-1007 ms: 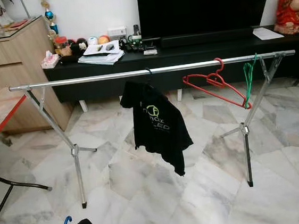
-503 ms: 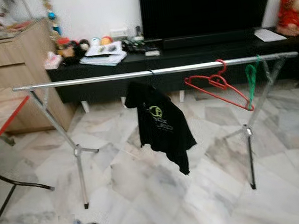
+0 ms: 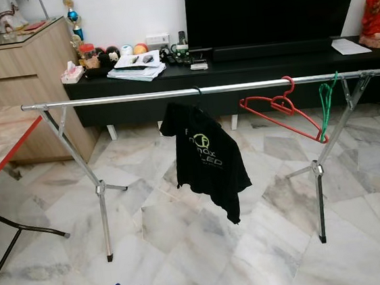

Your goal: Hang hanger

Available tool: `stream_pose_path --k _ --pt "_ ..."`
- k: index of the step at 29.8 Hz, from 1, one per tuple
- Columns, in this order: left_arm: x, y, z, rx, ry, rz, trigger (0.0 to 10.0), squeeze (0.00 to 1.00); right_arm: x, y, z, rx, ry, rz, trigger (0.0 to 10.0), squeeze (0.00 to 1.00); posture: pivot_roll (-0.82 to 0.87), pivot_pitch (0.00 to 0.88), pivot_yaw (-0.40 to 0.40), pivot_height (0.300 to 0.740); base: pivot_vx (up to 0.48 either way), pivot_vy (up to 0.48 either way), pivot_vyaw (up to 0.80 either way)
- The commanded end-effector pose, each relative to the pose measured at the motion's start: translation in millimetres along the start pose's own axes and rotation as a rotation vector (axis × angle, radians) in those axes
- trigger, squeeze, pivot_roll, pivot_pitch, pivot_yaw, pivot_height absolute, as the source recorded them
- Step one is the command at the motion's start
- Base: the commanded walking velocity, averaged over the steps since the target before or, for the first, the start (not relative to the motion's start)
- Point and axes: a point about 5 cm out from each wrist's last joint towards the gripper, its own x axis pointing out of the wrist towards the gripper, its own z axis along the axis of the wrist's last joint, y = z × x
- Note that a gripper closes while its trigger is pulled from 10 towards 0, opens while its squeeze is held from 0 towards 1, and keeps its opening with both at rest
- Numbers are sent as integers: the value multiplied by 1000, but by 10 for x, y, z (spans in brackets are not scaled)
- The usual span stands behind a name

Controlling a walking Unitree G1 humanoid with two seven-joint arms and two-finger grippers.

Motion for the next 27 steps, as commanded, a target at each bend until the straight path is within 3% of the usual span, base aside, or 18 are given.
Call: stream_pose_path --k 1,4,6,8,11,14,17,19,23,27 --pt "-16 215 184 -7 -111 83 10000 0 8 43 1 -1 10 8 10000 0 78 0 19 740 0 0 0" --pt "-23 285 269 -34 -160 106 10000 0 11 57 2 -5 13 9 10000 0 78 0 20 740 0 0 0" --pt "-65 370 456 -98 -312 122 10000 0 6 38 -9 0 12 6 10000 0 72 0 20 740 0 0 0" --pt "-101 405 559 -142 -404 123 10000 0 4 28 -13 2 12 5 10000 0 80 0 14 740 0 0 0" --pt "-170 402 692 -120 -522 96 10000 0 1 20 -23 -15 17 9 10000 0 93 0 6 740 0 0 0" --pt "-193 394 732 -118 -558 86 10000 0 0 18 -29 -32 22 12 10000 0 115 0 -8 740 0 0 0" --pt "-274 339 840 -24 -629 35 10000 0 4 46 -12 -91 17 32 10000 0 109 0 -3 740 0 0 0" --pt "-315 343 890 -90 -670 40 10000 0 8 51 18 -73 3 36 10000 0 107 0 -4 740 0 0 0" --pt "-338 337 925 -114 -690 60 10000 0 8 22 30 -15 -3 14 10000 0 104 0 -9 740 0 0 0" --pt "-352 351 961 -137 -697 82 10000 0 10 28 36 -18 -2 20 10000 0 112 0 -17 740 137 0 0"
